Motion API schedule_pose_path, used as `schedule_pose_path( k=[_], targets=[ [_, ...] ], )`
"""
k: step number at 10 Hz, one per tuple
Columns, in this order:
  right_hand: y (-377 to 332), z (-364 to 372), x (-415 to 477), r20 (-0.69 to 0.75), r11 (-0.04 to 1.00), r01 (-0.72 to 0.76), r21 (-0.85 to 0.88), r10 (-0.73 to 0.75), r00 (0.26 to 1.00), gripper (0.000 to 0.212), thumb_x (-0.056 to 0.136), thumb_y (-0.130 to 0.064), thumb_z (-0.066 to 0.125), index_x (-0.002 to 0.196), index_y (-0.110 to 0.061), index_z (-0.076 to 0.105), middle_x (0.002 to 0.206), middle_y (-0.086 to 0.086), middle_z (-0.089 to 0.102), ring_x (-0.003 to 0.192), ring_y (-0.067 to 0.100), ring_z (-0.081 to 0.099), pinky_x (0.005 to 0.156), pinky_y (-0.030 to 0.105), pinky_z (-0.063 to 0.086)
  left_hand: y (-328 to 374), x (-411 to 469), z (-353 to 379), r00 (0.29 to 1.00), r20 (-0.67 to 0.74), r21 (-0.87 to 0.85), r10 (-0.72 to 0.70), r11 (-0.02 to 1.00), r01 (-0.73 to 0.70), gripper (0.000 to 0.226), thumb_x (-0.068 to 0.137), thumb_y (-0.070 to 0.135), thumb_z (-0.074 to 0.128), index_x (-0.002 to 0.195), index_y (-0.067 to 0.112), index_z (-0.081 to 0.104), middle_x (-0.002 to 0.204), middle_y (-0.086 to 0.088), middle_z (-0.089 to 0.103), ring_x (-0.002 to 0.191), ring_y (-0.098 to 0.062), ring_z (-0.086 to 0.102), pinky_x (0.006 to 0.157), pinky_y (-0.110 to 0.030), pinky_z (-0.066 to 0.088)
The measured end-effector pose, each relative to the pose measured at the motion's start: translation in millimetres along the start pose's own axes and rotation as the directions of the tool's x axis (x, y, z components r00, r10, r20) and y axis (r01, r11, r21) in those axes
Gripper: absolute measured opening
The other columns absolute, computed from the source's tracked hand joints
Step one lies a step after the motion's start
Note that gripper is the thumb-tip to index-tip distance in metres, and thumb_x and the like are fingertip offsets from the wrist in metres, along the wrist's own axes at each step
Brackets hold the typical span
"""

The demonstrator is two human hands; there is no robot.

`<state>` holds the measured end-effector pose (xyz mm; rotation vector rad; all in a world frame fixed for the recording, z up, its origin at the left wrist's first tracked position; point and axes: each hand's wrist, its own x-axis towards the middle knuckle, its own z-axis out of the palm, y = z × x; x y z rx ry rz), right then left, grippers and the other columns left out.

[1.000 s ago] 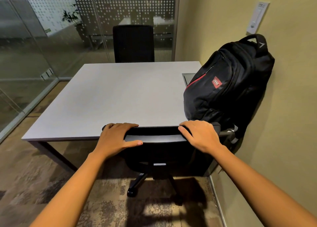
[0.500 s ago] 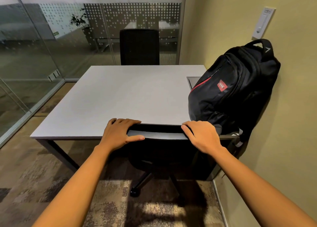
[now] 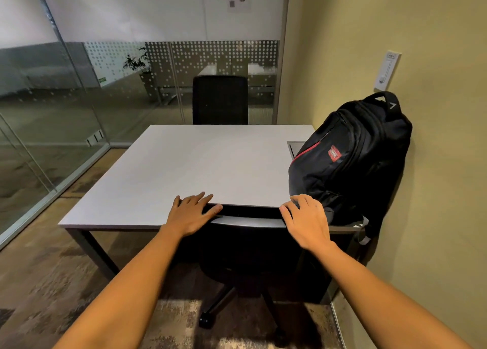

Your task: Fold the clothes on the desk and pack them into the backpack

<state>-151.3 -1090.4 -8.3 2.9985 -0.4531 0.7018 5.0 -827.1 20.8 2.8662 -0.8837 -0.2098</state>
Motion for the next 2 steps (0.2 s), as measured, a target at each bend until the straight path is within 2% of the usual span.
schedule_pose_path(
  k=[1,2],
  targets=[
    [1,-5,2,0.136,1.0,-0.009,0.008,0.008,0.991,0.049,0.094,-0.038,0.03,0.101,-0.012,0.072,0.116,0.019,0.065,0.112,0.035,0.057,0.089,0.047,0.049,21,-2,-3,0.987,0.013,-0.011,-0.16,0.987,0.16,0.082,0.09,0.072,0.007,0.154,0.022,0.01,0.161,-0.003,0.011,0.148,-0.022,0.008,0.119,-0.049,-0.003],
    [0,-6,6,0.144,0.998,-0.06,-0.007,0.061,0.988,0.049,0.099,-0.04,0.036,0.121,-0.006,0.065,0.134,0.021,0.055,0.129,0.039,0.046,0.106,0.05,0.039,33,-4,2,0.978,-0.055,-0.051,-0.2,0.979,0.197,0.079,0.094,0.065,0.012,0.154,0.015,0.001,0.162,-0.009,0.004,0.149,-0.024,0.004,0.119,-0.047,-0.002]
  ],
)
